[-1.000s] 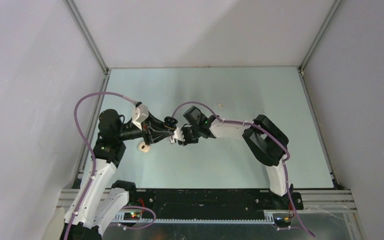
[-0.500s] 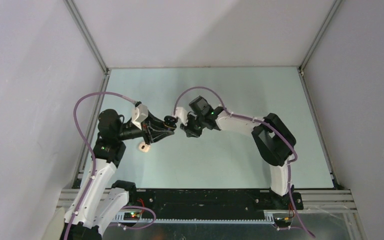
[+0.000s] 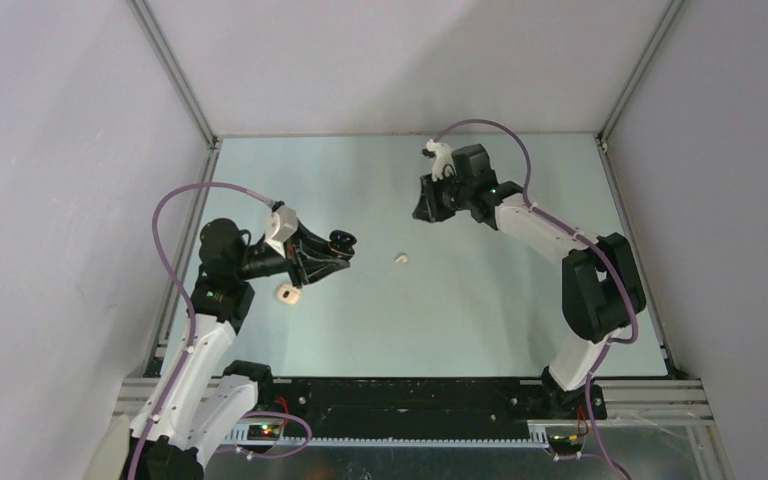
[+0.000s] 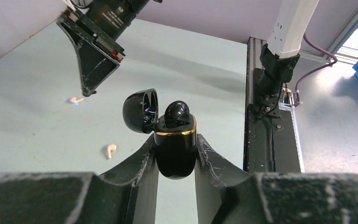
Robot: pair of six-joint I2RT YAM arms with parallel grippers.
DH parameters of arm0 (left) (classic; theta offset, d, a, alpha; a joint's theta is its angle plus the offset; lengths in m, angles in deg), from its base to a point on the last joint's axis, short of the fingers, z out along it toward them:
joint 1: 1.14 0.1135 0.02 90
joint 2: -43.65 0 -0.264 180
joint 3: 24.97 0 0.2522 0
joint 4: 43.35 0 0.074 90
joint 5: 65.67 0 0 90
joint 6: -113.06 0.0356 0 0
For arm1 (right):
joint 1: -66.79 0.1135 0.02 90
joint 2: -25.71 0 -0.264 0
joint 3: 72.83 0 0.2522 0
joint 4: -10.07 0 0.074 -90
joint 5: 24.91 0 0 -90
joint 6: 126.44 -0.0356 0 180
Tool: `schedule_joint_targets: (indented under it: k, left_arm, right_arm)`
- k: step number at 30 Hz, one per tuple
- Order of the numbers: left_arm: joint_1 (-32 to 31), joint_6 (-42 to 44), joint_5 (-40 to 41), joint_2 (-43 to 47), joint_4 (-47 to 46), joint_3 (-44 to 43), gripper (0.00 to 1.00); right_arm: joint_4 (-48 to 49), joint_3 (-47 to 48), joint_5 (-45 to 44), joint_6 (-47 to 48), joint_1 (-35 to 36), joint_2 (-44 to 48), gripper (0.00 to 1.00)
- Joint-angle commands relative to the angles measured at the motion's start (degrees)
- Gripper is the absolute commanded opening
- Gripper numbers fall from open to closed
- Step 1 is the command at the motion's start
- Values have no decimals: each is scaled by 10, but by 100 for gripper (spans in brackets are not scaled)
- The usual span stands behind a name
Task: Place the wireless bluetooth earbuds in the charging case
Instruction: Place the left earbud at the center of the board.
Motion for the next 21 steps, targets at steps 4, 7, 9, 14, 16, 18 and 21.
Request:
schedule_joint_targets:
  k: [4, 7, 9, 14, 16, 18, 21]
  left_arm:
    - [3, -20, 7, -2, -45, 8, 0]
    - [3, -24, 9, -3, -52, 9, 0]
    - [1, -25, 10, -5, -55, 9, 0]
    - [-3, -27, 14, -13, -61, 11, 0]
    - [-5, -27, 15, -15, -62, 11, 0]
    - [-6, -28, 16, -14, -62, 11, 0]
    - [-7, -28, 18, -13, -62, 12, 0]
  right_arm:
    - [-23, -71, -131, -6, -59, 11, 23]
    - [-47, -95, -159, 12, -93, 10, 23]
    - [-49, -111, -168, 16, -119, 9, 23]
    - [-61, -119, -173, 15, -188, -16, 24]
    - [-62, -120, -174, 11, -207, -27, 25]
    - [-60, -119, -174, 7, -221, -37, 26]
    - [-57, -120, -174, 5, -233, -44, 29]
